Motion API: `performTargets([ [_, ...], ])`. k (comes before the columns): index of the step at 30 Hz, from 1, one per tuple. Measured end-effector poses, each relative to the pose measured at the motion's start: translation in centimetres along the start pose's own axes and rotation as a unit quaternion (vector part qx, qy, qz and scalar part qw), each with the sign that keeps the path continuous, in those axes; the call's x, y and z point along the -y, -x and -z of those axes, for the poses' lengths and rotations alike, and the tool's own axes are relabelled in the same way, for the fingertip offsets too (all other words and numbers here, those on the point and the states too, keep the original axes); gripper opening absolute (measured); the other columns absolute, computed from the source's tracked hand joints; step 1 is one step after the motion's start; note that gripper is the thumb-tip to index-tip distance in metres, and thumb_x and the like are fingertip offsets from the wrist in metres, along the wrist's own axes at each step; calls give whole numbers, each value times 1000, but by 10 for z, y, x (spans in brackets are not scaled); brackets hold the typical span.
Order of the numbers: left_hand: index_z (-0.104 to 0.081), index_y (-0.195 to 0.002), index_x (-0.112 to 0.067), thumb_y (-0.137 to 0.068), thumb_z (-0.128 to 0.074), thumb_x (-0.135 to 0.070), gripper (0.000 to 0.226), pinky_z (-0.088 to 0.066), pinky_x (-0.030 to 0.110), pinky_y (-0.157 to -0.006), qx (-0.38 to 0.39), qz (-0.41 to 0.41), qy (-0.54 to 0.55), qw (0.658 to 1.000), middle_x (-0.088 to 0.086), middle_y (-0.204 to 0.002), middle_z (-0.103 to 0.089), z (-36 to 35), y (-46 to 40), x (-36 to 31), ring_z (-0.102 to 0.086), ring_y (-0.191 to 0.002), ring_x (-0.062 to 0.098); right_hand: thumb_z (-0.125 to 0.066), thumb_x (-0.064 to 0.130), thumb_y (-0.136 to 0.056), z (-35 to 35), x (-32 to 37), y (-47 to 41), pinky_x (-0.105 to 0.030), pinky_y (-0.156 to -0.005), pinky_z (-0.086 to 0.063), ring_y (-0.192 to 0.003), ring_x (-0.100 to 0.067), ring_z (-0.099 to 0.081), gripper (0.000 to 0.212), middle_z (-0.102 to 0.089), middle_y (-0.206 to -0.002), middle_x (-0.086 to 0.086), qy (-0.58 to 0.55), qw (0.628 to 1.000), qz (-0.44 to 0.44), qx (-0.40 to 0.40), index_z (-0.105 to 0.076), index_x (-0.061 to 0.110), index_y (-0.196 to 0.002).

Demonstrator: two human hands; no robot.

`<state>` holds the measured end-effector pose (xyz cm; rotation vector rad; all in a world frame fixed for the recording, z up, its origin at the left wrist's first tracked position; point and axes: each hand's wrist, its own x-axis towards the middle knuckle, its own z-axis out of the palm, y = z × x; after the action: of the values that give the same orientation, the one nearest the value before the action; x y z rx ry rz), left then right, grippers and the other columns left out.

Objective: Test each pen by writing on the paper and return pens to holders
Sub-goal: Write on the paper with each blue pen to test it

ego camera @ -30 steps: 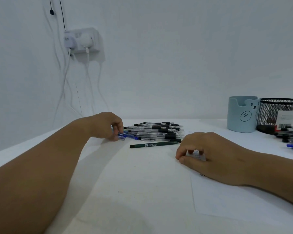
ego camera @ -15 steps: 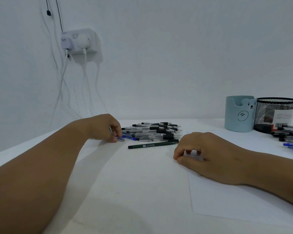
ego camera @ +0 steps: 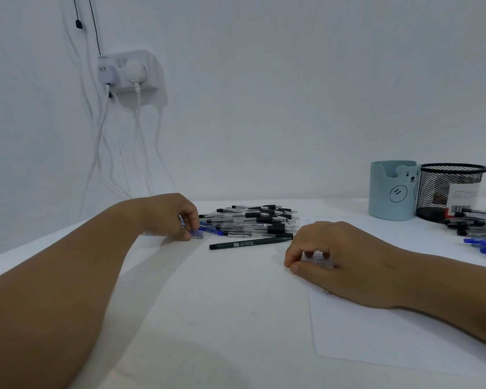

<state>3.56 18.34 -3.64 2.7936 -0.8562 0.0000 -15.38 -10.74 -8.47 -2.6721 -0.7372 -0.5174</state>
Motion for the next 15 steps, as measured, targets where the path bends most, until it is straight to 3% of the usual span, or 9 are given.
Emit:
performTargets([
  [3, -67, -81, -20, -81, -77, -2, 20, -37, 6, -54, 2, -4, 29, 1000, -21, -60, -60, 0, 1, -1, -49, -50, -4, -62, 31, -97, 0, 1, 0, -13, -87, -40, -102, -4, -57, 10, -65, -95, 21, -1, 1000, -2, 1, -71, 32, -97],
  [7, -73, -75, -27, -78, -82, -5, 24, -46, 26, -67, -32, -8, 49, 998, -19, -61, -62, 0, 3, -1, -54, -62, 8, -62, 31, -97, 0, 2, 0, -9, -84, -38, -102, -3, -57, 10, -65, -94, 21, -9, 1000, -10, 2, -71, 33, -97],
  [11, -73, -75, -28, -77, -84, -4, 26, -50, 26, -74, -183, -64, 109, 975, -13, -74, -72, 4, 2, -6, -67, -73, 7, -61, 33, -97, 0, 1, 0, -13, -86, -41, -102, -3, -57, 10, -65, -96, 21, -9, 1000, -14, 5, -71, 33, -97],
  [14, -72, -79, -27, -84, -78, -4, 24, -49, 16, -66, -306, -91, 191, 928, -19, -79, -73, 7, 2, -20, -65, -68, -1, -60, 33, -97, 0, 1, -1, -17, -88, -42, -102, -4, -56, 10, -65, -96, 20, -7, 1000, -15, 8, -70, 33, -97],
  [15, -72, -82, -25, -87, -75, -2, 23, -50, 19, -64, -335, -104, 233, 907, -19, -79, -73, 9, 3, -26, -66, -67, 0, -60, 33, -97, 0, 1, -1, -16, -87, -42, -102, -4, -57, 10, -65, -96, 19, -5, 1000, -14, 7, -70, 33, -97],
])
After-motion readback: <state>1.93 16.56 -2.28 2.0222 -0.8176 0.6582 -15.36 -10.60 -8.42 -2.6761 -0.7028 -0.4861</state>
